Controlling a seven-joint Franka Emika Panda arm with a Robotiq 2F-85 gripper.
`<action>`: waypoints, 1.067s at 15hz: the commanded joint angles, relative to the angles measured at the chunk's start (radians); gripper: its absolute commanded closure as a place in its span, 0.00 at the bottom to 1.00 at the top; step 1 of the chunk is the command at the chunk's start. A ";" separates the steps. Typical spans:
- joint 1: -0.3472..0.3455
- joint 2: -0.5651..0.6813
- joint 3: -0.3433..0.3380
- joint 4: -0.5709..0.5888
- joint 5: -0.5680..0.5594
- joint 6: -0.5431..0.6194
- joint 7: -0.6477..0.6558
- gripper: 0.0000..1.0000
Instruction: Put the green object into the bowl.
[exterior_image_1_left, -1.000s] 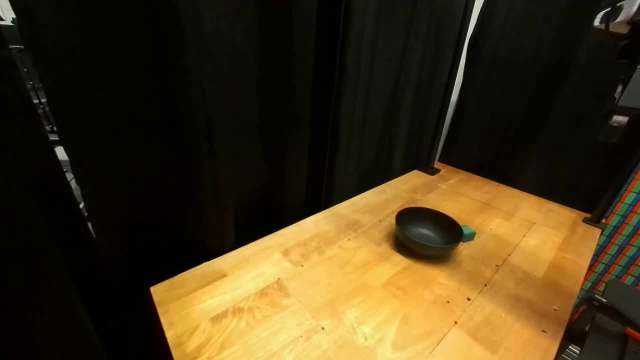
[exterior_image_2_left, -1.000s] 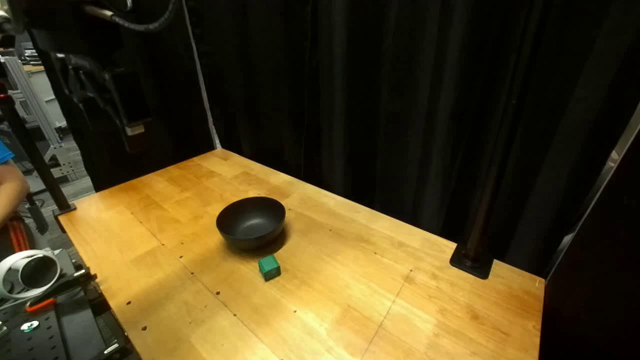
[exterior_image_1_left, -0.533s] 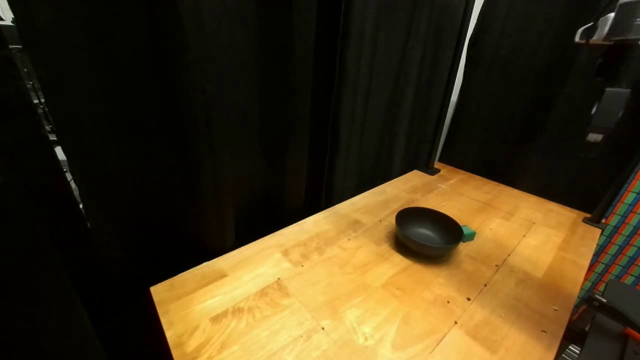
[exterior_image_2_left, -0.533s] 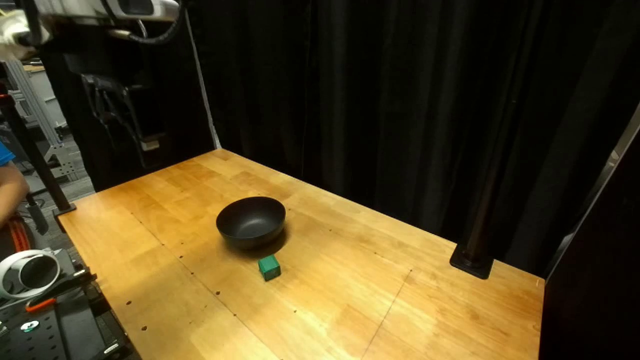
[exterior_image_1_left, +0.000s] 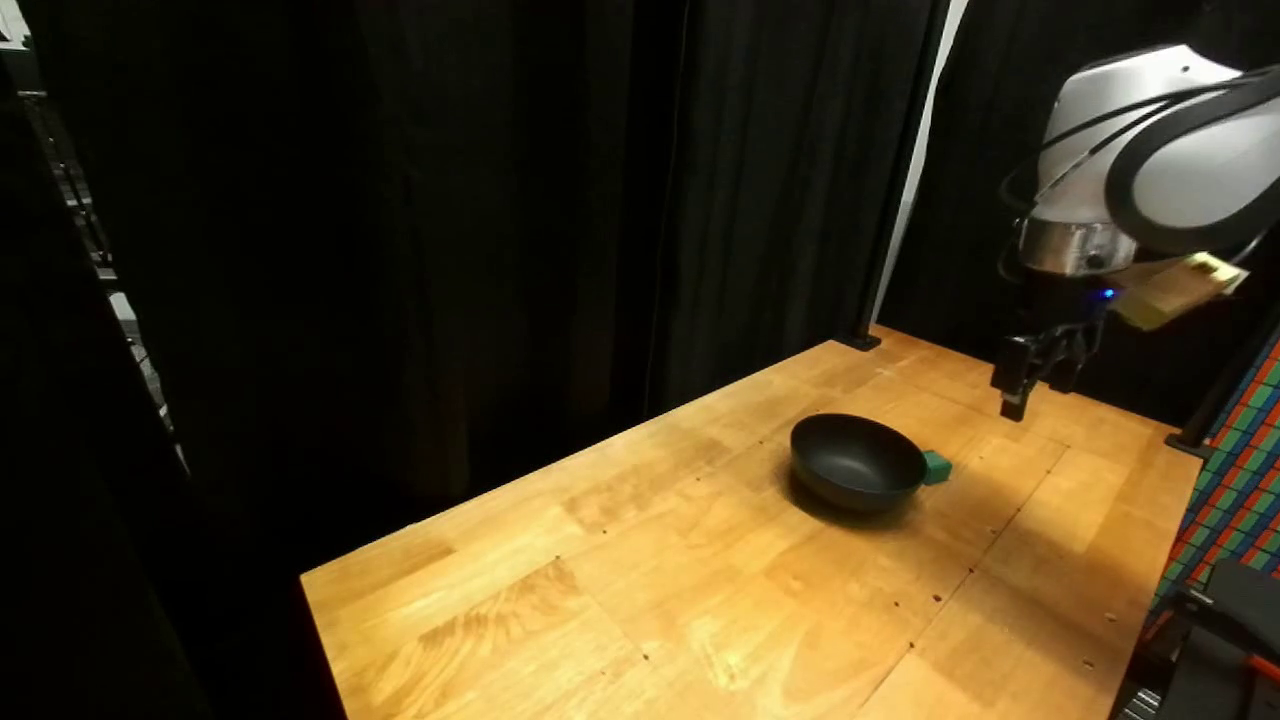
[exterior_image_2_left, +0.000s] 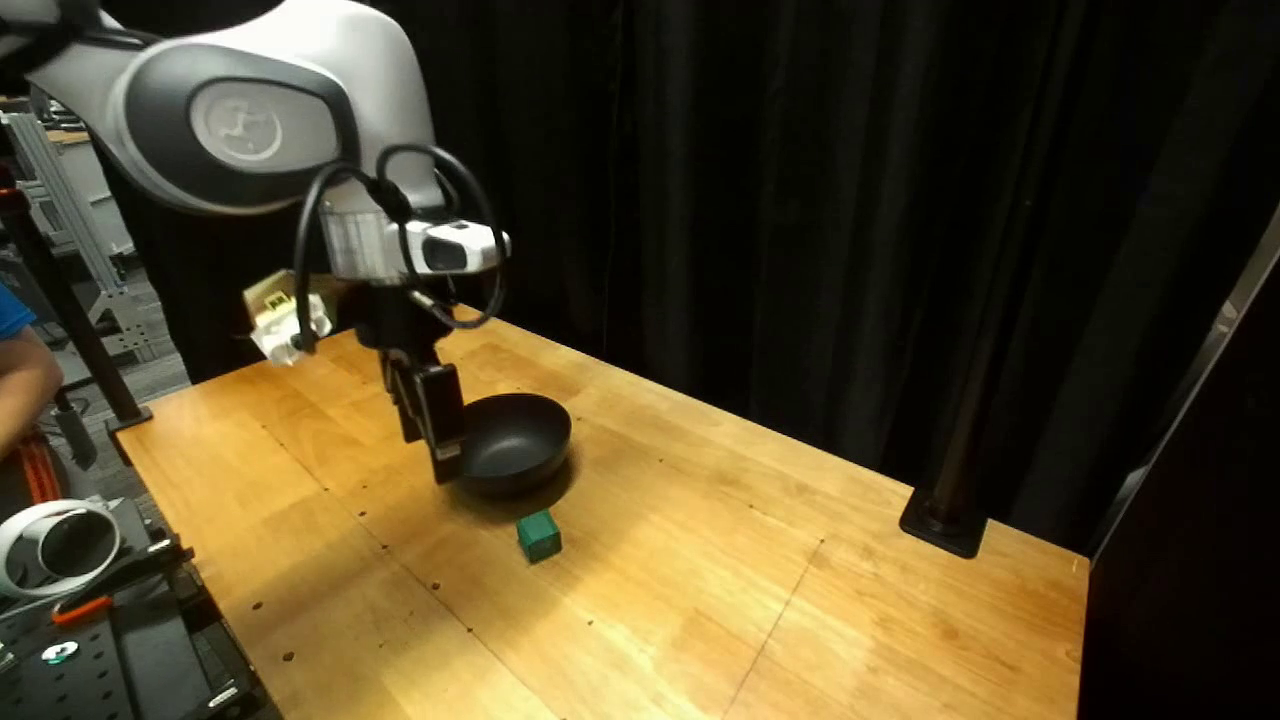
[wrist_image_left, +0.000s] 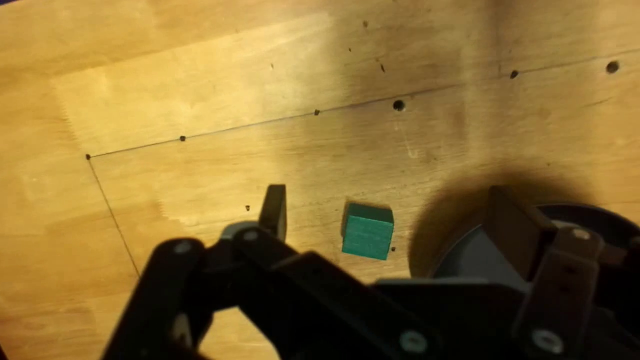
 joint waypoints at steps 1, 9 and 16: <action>-0.008 0.211 -0.019 0.098 0.025 0.168 0.101 0.00; -0.004 0.440 -0.053 0.190 0.213 0.358 0.095 0.00; -0.047 0.510 -0.011 0.222 0.375 0.353 0.033 0.00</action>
